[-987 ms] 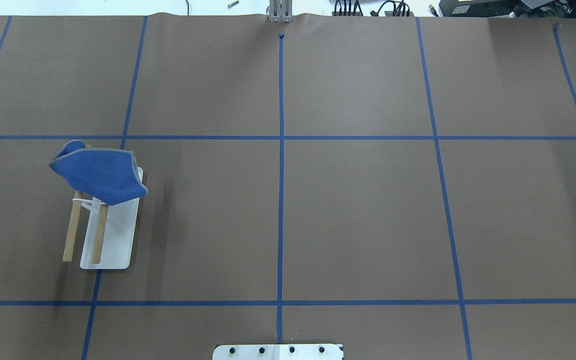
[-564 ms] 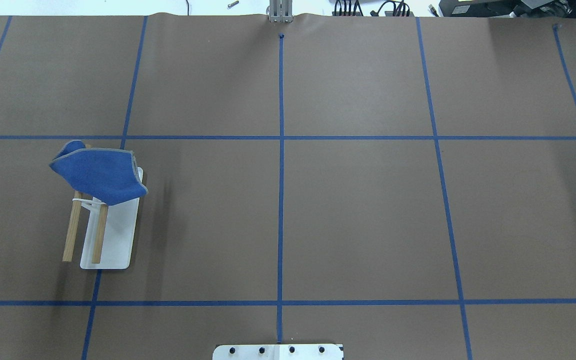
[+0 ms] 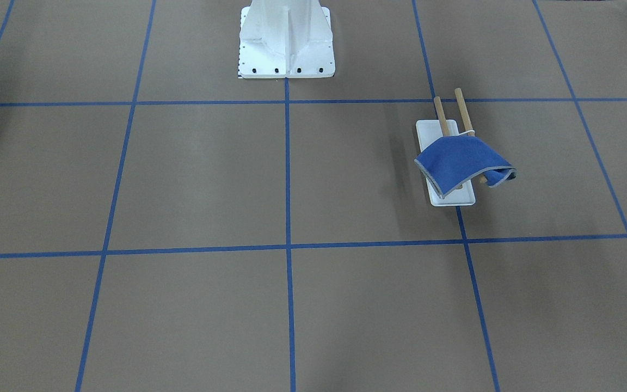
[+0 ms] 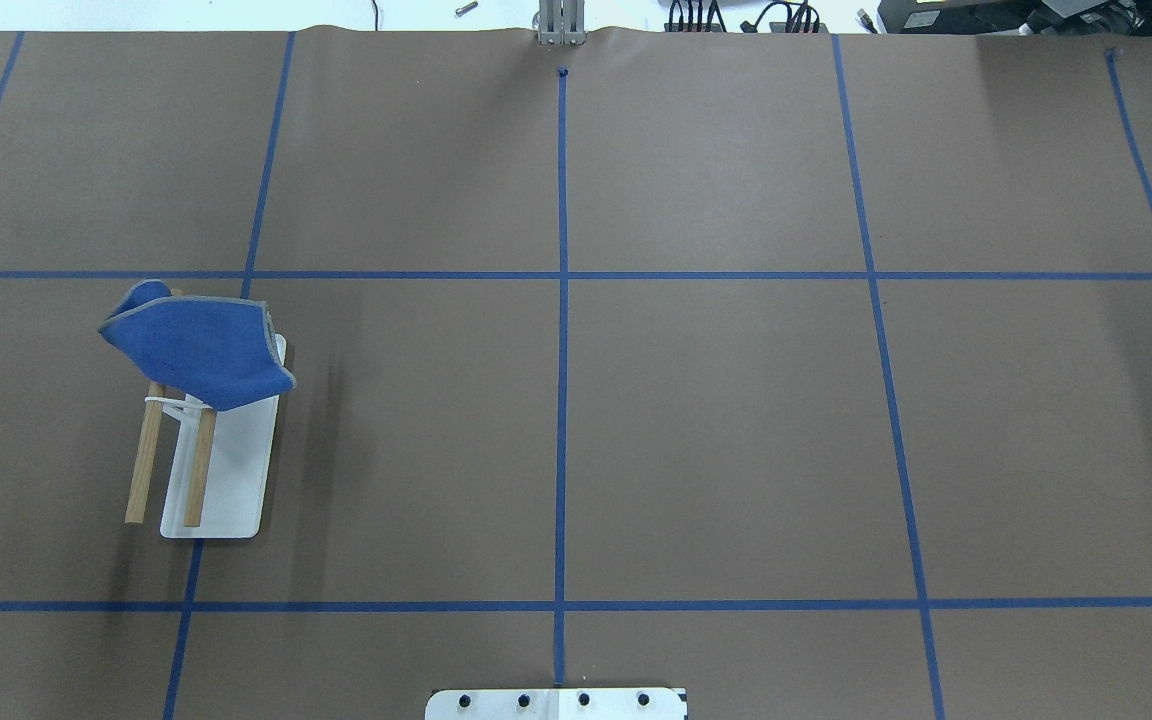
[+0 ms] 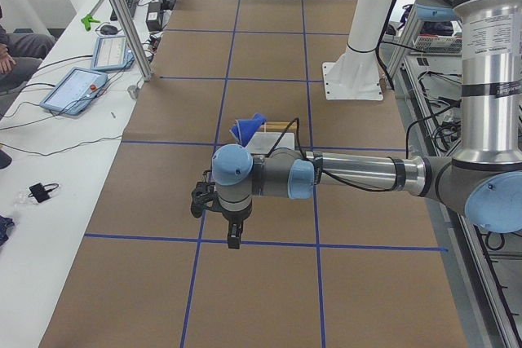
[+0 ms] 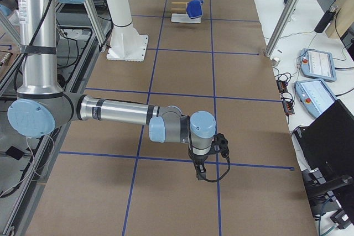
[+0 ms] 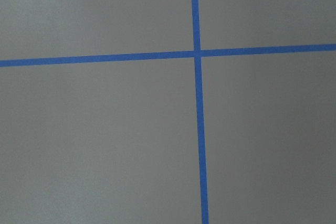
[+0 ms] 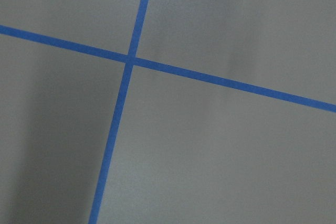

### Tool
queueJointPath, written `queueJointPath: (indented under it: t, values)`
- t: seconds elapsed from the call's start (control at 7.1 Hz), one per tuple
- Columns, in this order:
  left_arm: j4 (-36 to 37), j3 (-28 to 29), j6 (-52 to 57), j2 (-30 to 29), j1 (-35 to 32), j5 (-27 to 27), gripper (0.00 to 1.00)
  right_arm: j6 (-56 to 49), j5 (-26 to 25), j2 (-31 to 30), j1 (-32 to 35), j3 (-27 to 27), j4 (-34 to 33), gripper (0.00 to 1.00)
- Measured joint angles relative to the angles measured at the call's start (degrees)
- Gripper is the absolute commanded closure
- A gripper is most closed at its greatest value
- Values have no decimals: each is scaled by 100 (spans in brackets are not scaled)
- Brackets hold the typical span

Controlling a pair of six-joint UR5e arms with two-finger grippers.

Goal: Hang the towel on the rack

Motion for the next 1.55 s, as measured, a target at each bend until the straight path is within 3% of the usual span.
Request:
queueJointPath:
  t: [1.55]
  values:
    - [0, -5, 0, -8, 15, 1, 2, 29, 112, -8, -1, 277, -48, 0]
